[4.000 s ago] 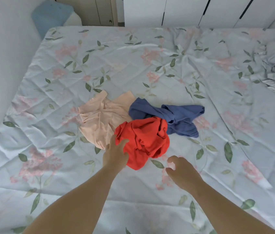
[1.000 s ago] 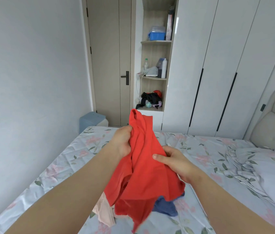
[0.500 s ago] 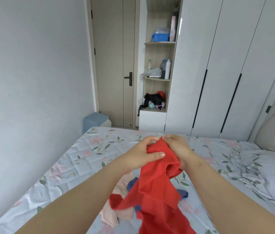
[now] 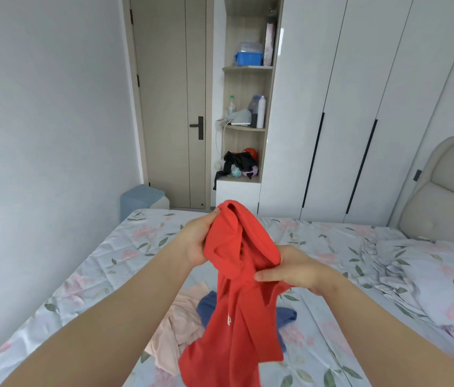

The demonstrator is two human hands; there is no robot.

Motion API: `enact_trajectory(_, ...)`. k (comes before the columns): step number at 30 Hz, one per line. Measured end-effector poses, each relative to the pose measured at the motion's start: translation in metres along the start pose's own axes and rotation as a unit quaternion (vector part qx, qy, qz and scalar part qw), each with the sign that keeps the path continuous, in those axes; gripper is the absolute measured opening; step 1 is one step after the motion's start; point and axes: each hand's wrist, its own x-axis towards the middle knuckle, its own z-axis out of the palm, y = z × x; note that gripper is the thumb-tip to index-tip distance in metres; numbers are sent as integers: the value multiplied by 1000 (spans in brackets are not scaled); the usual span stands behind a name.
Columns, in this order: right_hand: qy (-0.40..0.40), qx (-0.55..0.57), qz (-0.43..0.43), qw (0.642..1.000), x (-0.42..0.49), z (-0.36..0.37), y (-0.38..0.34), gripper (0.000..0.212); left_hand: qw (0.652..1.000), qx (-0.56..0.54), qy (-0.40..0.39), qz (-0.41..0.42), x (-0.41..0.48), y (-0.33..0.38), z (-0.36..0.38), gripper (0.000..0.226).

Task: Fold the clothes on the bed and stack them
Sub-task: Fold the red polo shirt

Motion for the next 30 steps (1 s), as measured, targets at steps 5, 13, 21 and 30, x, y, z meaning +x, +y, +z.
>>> enact_trajectory(5, 153, 75, 9, 985, 7, -26, -3, 7, 999, 40, 16, -18, -2, 13, -24, 26)
enact_trajectory(13, 127, 93, -37, 987, 20, -13, -31, 13, 884, 426, 12, 192, -22, -4, -22, 15)
enact_trajectory(21, 105, 133, -27, 985, 21, 1, -18, 3, 943, 305, -53, 120, -14, -22, -25, 23)
enact_trajectory(30, 52, 101, 32, 993, 8, 8, 27, 11, 997, 47, -32, 55, -16, -7, -6, 23)
